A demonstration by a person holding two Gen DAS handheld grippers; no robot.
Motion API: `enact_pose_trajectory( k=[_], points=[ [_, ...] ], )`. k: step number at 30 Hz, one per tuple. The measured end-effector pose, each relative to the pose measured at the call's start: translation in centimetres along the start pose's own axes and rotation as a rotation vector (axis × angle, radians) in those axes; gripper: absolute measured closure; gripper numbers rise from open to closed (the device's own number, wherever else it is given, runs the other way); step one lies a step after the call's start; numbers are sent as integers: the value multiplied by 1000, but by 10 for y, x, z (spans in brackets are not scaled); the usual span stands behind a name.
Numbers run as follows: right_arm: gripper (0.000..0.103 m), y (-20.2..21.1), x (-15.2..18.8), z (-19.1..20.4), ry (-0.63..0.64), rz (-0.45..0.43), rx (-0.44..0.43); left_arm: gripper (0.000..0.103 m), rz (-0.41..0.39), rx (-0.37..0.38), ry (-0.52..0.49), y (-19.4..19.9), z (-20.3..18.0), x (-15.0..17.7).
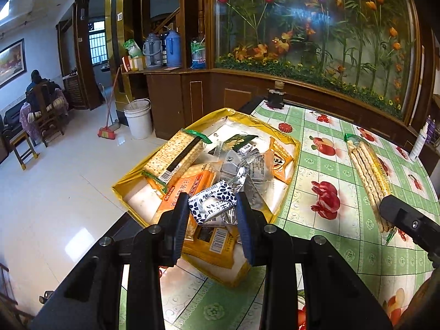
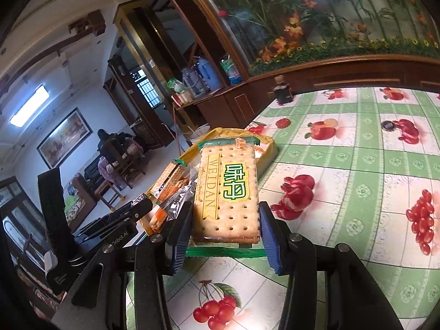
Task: Organize snacks
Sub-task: 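Carry the biscuit pack and candy over the yellow tray with both tools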
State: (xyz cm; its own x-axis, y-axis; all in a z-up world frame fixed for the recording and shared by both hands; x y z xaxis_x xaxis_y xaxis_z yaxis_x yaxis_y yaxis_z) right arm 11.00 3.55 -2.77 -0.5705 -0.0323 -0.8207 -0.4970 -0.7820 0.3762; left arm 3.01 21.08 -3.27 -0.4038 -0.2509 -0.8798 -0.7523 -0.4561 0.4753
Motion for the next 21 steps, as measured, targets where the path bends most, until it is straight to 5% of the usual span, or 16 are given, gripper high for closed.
enact_pose_trajectory(
  k=[21],
  points=[
    [56,8,18,-9,20,7,52,71,-19,8,-50,15,-13,8]
  ],
)
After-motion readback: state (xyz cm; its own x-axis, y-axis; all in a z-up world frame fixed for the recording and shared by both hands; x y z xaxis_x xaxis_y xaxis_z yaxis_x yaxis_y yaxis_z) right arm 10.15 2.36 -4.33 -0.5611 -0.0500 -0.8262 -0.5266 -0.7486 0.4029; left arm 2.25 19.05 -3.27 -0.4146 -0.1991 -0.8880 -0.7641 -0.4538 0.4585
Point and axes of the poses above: each gripper's, at about its wrist camera, not at the fingertips, and y roughly against the way its jaws point, z to its left, x to its underside, the point moved 4 cm from there along -y, roughly the way its jaws point, and after that the axes turned 8 degrees about -z, right-handed, at the moved point
